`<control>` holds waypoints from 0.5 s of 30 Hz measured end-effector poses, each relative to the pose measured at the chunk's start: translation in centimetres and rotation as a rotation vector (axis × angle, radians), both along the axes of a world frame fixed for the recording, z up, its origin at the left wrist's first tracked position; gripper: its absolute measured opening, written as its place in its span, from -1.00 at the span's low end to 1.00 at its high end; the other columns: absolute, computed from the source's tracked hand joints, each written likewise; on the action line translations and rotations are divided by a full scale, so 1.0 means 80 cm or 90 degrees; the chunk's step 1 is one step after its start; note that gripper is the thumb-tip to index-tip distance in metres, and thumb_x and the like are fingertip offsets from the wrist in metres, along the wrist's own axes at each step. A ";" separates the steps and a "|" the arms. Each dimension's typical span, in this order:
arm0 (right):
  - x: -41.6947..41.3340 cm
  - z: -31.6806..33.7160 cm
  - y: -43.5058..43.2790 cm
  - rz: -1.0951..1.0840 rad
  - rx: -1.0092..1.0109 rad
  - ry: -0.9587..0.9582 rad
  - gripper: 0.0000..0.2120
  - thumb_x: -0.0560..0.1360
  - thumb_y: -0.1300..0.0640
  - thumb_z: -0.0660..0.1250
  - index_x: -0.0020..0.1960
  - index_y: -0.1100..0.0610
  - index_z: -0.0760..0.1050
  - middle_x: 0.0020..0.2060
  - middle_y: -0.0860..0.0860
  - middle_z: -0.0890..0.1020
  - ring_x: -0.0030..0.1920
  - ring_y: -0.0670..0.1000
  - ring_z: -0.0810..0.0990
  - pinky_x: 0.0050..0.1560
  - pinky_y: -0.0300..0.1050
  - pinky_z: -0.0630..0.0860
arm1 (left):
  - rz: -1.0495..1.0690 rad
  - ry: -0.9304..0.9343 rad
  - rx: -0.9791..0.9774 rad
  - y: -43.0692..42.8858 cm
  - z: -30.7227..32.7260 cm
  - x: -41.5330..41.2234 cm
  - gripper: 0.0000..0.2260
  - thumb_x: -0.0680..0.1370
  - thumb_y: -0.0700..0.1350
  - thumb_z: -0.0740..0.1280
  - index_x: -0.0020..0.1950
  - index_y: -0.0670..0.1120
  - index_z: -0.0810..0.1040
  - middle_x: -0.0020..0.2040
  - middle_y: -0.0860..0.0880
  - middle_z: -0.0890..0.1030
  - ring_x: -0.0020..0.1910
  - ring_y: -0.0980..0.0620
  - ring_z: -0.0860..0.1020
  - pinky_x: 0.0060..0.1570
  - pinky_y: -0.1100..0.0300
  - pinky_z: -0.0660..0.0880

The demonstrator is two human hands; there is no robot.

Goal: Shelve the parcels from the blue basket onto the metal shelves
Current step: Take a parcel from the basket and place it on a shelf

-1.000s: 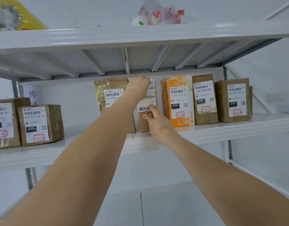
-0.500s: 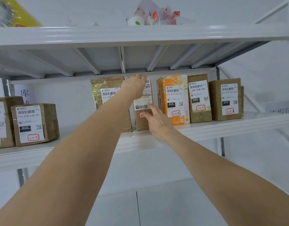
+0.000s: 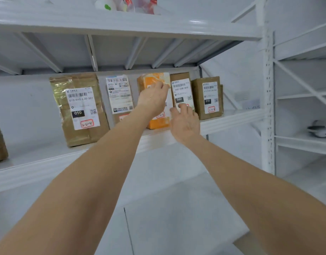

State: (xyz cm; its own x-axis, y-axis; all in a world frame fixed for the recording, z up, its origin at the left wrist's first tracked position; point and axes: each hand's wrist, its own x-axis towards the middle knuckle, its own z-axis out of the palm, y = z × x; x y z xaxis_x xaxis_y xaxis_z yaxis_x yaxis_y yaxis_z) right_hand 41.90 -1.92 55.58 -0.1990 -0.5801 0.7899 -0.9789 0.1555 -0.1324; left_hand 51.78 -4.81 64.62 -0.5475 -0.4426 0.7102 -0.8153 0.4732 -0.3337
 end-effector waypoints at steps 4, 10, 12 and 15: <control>-0.065 -0.053 0.033 -0.100 0.057 -0.045 -0.60 0.57 0.16 0.17 0.40 0.08 0.29 0.37 0.10 0.30 0.35 0.13 0.30 0.32 0.01 0.25 | -0.093 -0.038 0.052 0.011 -0.062 -0.074 -0.56 0.56 -0.23 0.24 0.43 -0.13 0.27 0.34 -0.12 0.36 0.31 -0.11 0.37 0.06 -0.01 0.45; -0.164 -0.159 0.109 -0.220 0.168 -0.125 -0.58 0.58 0.11 0.18 0.42 0.07 0.28 0.41 0.11 0.26 0.37 0.14 0.27 0.35 0.03 0.23 | -0.196 -0.108 0.181 0.041 -0.187 -0.191 -0.52 0.54 -0.29 0.22 0.45 -0.12 0.25 0.34 -0.12 0.35 0.31 -0.11 0.37 0.05 0.00 0.44; -0.196 -0.197 0.138 -0.252 0.199 -0.145 -0.58 0.57 0.11 0.19 0.42 0.08 0.27 0.40 0.11 0.27 0.37 0.15 0.28 0.34 0.03 0.25 | -0.227 -0.130 0.218 0.059 -0.230 -0.229 -0.52 0.54 -0.30 0.21 0.45 -0.14 0.25 0.34 -0.13 0.36 0.30 -0.12 0.38 0.07 -0.01 0.46; -0.242 -0.255 0.188 -0.289 0.236 -0.172 -0.60 0.57 0.11 0.20 0.40 0.09 0.29 0.35 0.12 0.32 0.32 0.15 0.32 0.27 0.02 0.30 | -0.271 -0.159 0.271 0.098 -0.295 -0.285 -0.54 0.53 -0.32 0.18 0.44 -0.15 0.28 0.32 -0.14 0.37 0.27 -0.12 0.40 0.05 0.01 0.45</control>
